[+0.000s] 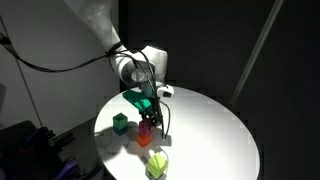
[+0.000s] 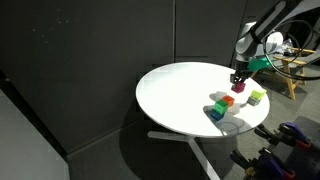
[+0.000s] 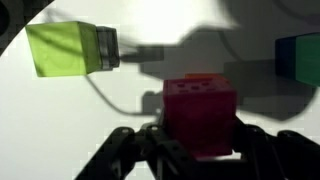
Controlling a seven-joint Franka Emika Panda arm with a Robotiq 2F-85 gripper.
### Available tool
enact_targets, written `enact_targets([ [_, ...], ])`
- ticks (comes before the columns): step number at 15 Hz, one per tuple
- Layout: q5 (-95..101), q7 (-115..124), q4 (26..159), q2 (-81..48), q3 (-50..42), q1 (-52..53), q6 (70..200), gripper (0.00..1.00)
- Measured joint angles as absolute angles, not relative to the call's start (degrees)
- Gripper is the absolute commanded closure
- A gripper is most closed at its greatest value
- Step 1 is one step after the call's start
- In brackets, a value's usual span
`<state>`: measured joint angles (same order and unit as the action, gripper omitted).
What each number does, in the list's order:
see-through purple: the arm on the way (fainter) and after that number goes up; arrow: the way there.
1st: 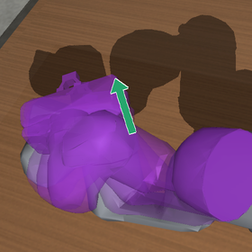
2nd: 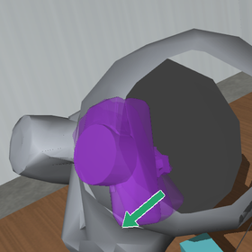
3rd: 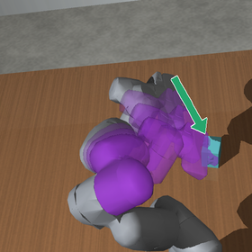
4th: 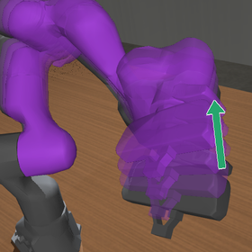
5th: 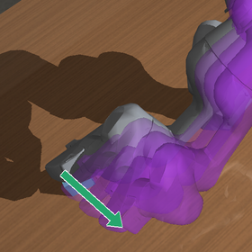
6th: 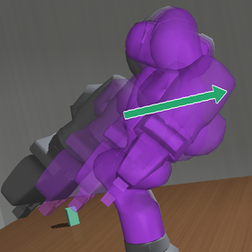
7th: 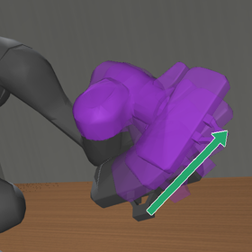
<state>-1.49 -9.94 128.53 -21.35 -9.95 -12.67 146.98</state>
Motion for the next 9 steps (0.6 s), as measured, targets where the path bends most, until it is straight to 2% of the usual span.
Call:
enact_targets([
  [9,-1.5,-9.82,126.67,-23.18,-9.79,-12.67,146.98,0.72],
])
